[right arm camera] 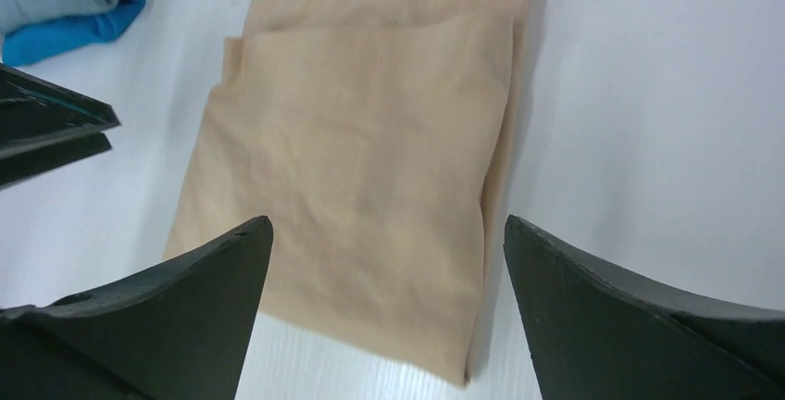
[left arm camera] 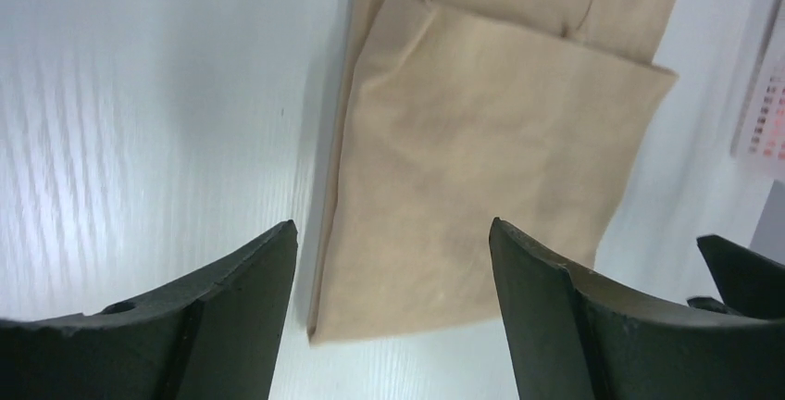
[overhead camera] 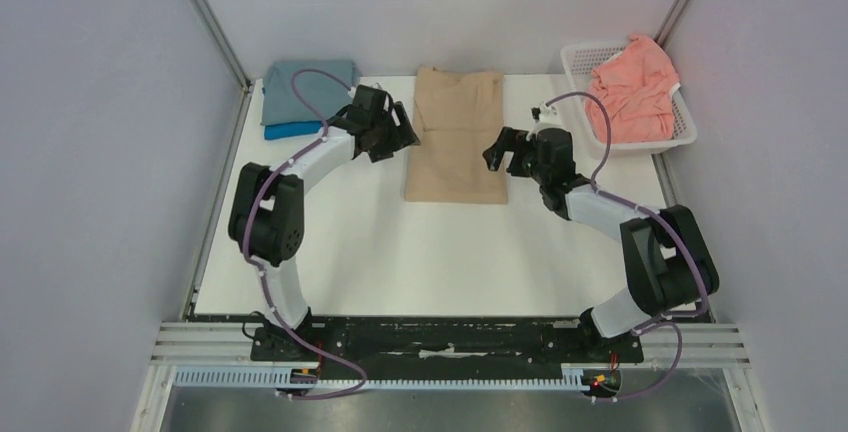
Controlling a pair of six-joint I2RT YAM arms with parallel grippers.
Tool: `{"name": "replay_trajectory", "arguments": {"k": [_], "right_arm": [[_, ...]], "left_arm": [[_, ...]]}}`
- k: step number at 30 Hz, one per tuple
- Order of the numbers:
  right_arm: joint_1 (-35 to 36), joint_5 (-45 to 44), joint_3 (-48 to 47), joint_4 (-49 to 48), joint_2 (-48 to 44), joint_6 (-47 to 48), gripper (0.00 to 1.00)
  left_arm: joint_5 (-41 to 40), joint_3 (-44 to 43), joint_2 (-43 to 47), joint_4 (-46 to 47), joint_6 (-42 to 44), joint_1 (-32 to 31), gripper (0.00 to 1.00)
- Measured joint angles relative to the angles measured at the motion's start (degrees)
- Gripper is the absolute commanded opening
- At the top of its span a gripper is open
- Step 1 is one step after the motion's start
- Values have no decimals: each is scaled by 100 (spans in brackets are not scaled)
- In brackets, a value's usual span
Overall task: Fold and stack the t-shirts
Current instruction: Fold the folded rectangular tshirt in 1/3 of the way, then grab one side of the 2/3 rectangular tshirt with both arms
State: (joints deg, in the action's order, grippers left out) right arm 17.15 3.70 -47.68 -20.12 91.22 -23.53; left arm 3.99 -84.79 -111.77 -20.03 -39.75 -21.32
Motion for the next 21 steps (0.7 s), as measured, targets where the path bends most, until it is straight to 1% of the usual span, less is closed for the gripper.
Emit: {"name": "replay_trajectory", "arguments": {"k": [5,7,9,12,15,19,21], "right_arm": [[4,258,1056,-57,-719,-181,98],[4,356,1394,-37,-870,-260,98],[4,455,1591,26,-916,-299,98],[7,592,1655,166,-916,-306,98],[7,612,1657,179,-916,-308,97],[4,557,1657,184,-885,-354,94],[4,544,1659,177,-835,-391,92]], "left_arm": [[326,1342,1014,358,-4,-105,83],[428,1731,1178,448,-17,-168,82],[533,2050,1204,551,-37,-212,78],[660,2321,1143,570,-111,-245,66],[782,2339,999,704,-203,-243,58],[824,2415,953,848,-275,-243,56],[824,2483,940,887,-306,-243,54]]}}
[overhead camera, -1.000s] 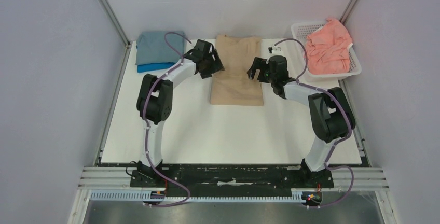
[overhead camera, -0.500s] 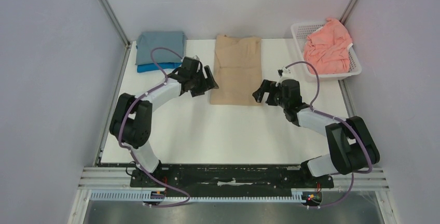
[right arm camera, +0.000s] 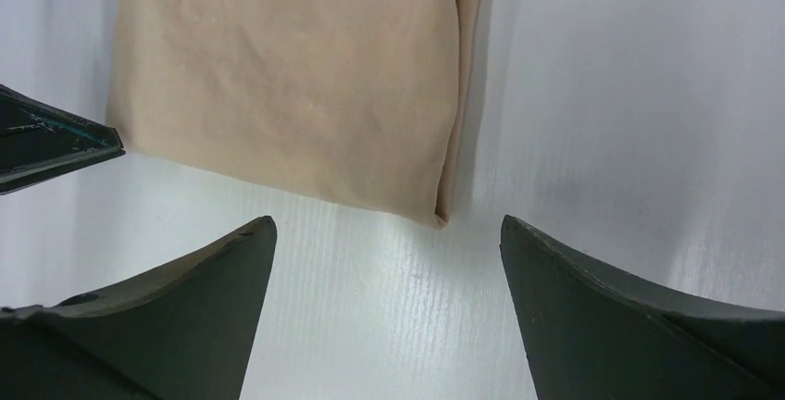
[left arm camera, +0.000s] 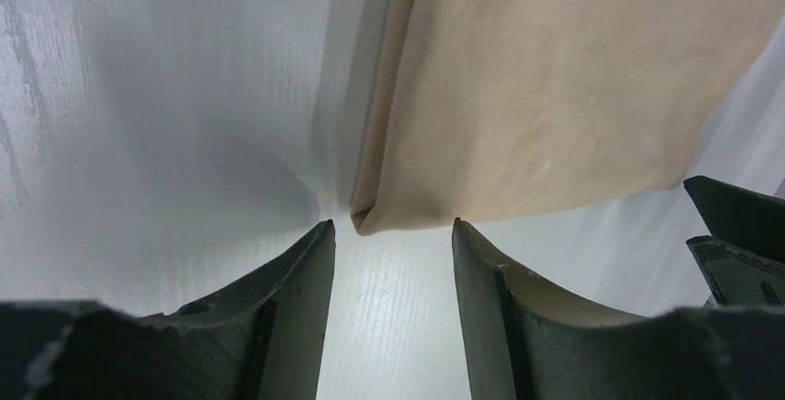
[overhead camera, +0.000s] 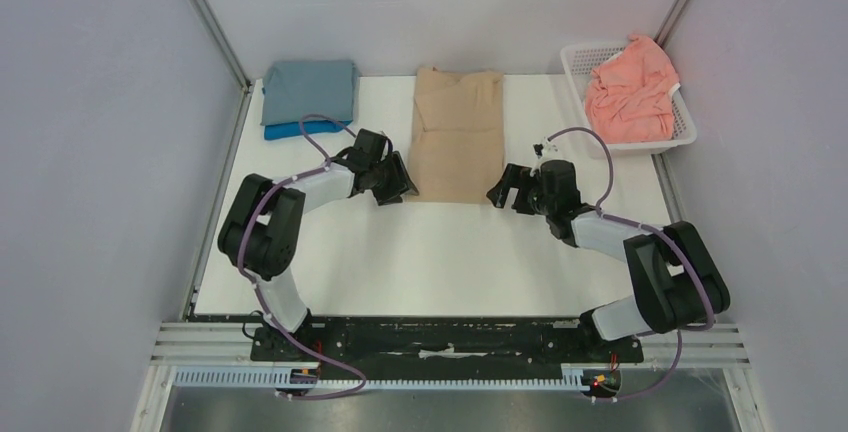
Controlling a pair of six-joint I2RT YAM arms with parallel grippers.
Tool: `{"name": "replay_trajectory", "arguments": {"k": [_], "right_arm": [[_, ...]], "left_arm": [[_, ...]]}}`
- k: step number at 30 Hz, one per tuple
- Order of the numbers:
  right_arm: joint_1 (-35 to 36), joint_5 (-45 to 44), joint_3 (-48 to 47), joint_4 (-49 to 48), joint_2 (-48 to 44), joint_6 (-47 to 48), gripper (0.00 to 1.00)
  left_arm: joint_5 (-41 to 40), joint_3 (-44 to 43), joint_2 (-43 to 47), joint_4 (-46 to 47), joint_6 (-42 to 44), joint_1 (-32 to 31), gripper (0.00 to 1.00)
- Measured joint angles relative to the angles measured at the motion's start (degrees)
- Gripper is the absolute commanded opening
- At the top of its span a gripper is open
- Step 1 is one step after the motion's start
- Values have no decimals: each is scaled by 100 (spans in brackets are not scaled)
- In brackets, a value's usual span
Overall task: Fold and stack the t-shirts
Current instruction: Grab one side of the 2/3 rectangular tshirt with both arms
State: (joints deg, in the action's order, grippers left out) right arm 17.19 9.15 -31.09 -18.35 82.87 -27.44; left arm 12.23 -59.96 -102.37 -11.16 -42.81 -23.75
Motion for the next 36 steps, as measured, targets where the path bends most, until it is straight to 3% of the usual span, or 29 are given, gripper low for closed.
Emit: {"name": "replay_trajectory", "arguments": {"k": [4,9,13,16,21,22,24,25,36], "right_arm": [[0,-7,4,0,142,-48,87],[0,7,4,-46,299,-125,74],[0,31,7,-144,448,-170,64],[2,70,7,-249,527,-205,63],[7,46,-13,-426,660,-227,51],[7,39,-33,-448,710,-236,43],[15,15,-81,-476,813,-260,8],[15,39,-92,-509,870,-236,0],[149,286,538,-859,568,-229,0]], "left_arm": [[-2,103,-92,44,-72,0,51],[17,109,-162,149,-149,0,43],[57,35,-304,267,-192,0,29],[131,-35,-417,313,-223,4,3],[201,-146,-555,367,-249,4,2],[205,-151,-562,389,-249,4,2],[199,-151,-564,404,-249,4,2],[197,-151,-564,407,-249,4,2],[155,466,-225,949,-249,-20,2]]}}
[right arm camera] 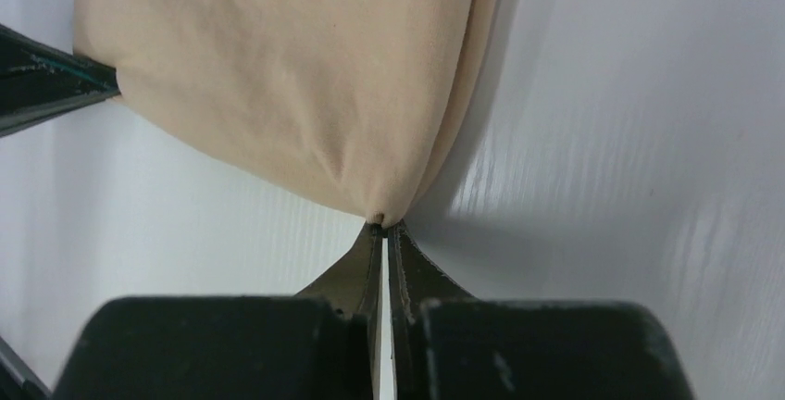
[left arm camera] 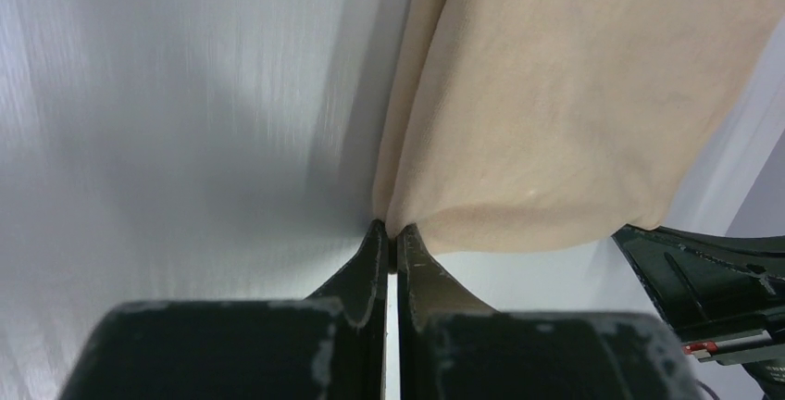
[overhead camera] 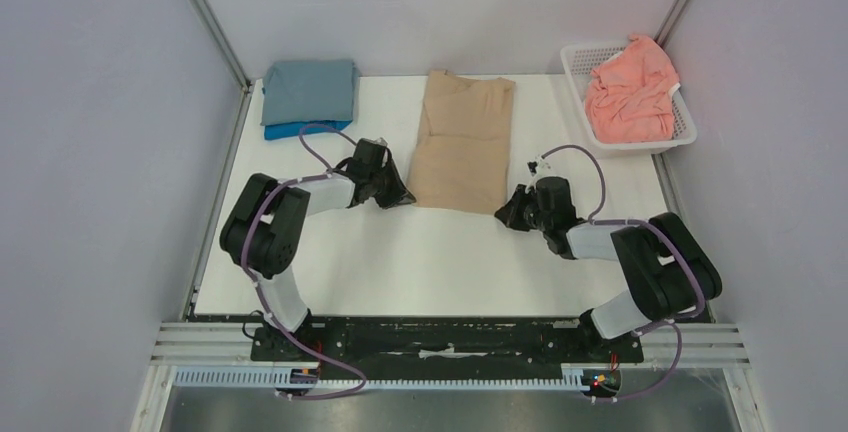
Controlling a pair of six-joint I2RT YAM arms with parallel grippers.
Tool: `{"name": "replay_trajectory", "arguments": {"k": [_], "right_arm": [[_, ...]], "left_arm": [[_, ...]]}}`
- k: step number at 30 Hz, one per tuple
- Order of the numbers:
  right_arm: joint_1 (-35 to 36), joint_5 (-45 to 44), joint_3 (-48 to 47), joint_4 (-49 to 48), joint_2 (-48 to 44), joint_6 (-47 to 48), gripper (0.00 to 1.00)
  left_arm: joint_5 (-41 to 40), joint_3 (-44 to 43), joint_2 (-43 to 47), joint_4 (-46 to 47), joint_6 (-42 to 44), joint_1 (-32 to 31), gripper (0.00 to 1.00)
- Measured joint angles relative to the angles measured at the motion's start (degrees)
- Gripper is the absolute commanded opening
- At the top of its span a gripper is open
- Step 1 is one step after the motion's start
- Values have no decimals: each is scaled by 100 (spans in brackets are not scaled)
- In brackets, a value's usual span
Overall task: Fold and stack the t-shirts
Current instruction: Grab one side of the 2/3 rectangular tshirt with both arms
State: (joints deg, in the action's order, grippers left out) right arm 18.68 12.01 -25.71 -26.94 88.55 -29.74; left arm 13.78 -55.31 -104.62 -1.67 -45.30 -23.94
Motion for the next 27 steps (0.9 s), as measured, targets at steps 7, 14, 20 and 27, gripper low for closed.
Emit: {"name": "replay_trajectory", "arguments": {"k": [7,14,20,27], "right_arm": [[476,-44,942,398,-1335,92,0],[1676,-181,1982,1351,-3453,7,0],[2820,-229,2520,2260,-5202,-544,0],[3436,-452,2514,2481,-5582,-822,0]], "left_arm": [[-140,1248,1025,238,-50,-247,2],[-669,2900,3108,-323,-439,-1178,2],[-1075,3801,5080,-1207,-844,-2208,2],[-1110,4081,6909,-1897,-1108,-2323,2]]}}
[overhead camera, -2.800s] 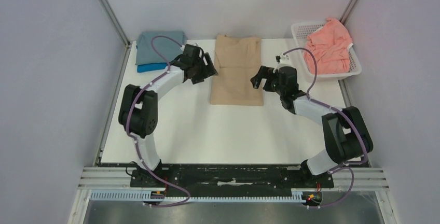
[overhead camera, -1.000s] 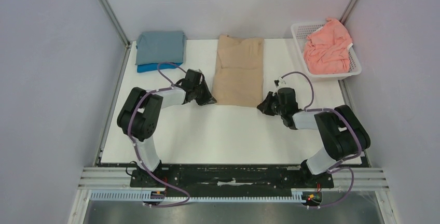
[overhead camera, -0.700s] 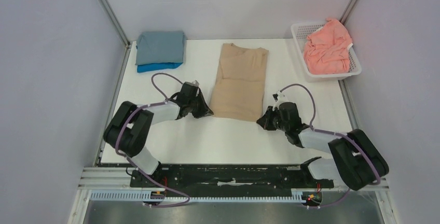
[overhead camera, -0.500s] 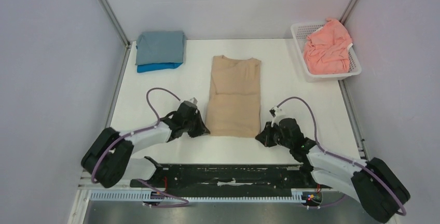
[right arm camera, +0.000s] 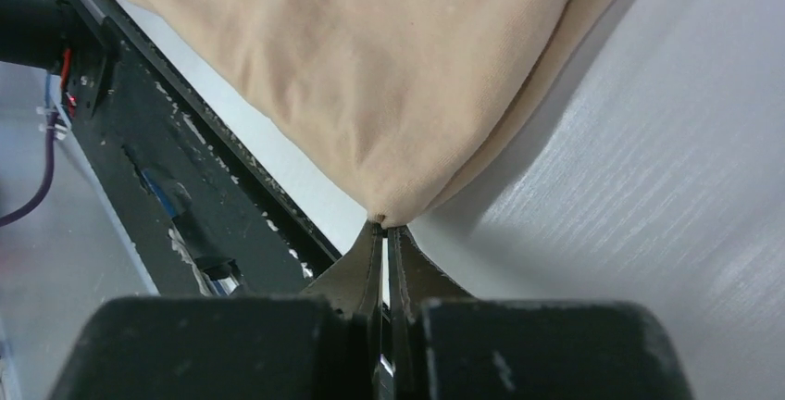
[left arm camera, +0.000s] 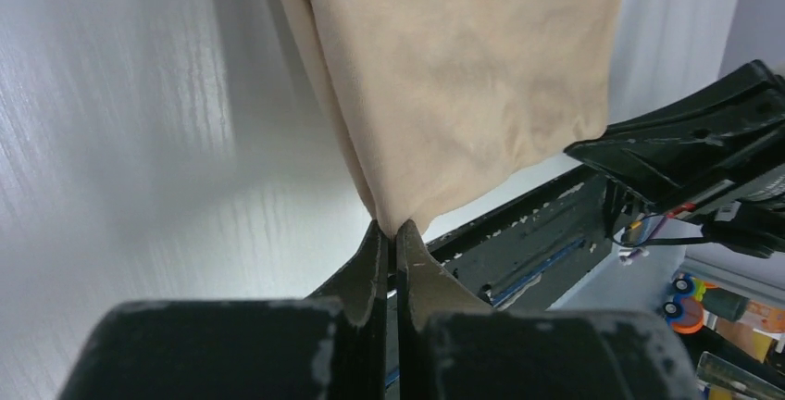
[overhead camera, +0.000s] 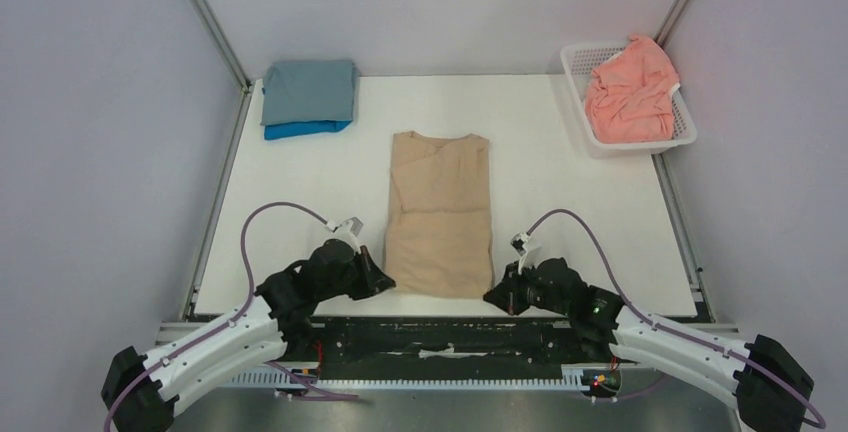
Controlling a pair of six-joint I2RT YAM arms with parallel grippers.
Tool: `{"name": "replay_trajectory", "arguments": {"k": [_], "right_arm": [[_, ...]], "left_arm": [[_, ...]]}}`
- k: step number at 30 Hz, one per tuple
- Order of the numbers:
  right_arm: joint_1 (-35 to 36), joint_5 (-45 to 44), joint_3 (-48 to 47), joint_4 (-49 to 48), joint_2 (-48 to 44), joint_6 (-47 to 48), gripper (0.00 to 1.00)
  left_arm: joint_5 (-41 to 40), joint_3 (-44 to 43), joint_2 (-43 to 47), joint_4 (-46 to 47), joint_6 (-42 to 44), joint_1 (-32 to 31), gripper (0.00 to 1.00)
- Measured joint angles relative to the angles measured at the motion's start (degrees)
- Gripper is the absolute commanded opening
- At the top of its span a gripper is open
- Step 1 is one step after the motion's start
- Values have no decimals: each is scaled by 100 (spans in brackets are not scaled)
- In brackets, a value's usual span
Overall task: Fold and stack the t-shirts
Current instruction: Grab one side of the 2/3 rectangular tshirt with both arms, then fold the long partially folded tshirt into a neat square
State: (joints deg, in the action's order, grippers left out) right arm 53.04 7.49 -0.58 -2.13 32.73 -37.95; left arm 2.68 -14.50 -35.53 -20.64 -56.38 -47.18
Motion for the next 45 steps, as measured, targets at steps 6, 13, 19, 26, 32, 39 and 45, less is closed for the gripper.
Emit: {"name": "replay_trajectory", "arguments": {"k": [6,13,19,26,32,39,45], "right_arm": [[52,-509,-546,240,350,146,0],[50,-1526,-2214,413,870,619,0],[-350,-1978,-3311,605,1567,1021,0],[-1403,-1768,-4234,553,2494,1453,0],[-2068,-1482,-4699,369,3281,1698,0],[-2612,-1056,-5340,85,4234,1873,0],[-3069,-492,-5731,-361,5176,1856,0]], "left_arm": [[-313,-382,57,-212,-42,-22,2],[-1204,-1908,-1126,-426,74,9,2],[-1644,-3132,-1843,-542,452,348,2],[-1561,-4009,-2632,-501,870,1167,2],[-925,-4623,-3773,-55,1097,1939,2],[-286,-5545,-5193,197,1235,2507,2],[96,-6306,-6157,227,1268,2850,2]]}}
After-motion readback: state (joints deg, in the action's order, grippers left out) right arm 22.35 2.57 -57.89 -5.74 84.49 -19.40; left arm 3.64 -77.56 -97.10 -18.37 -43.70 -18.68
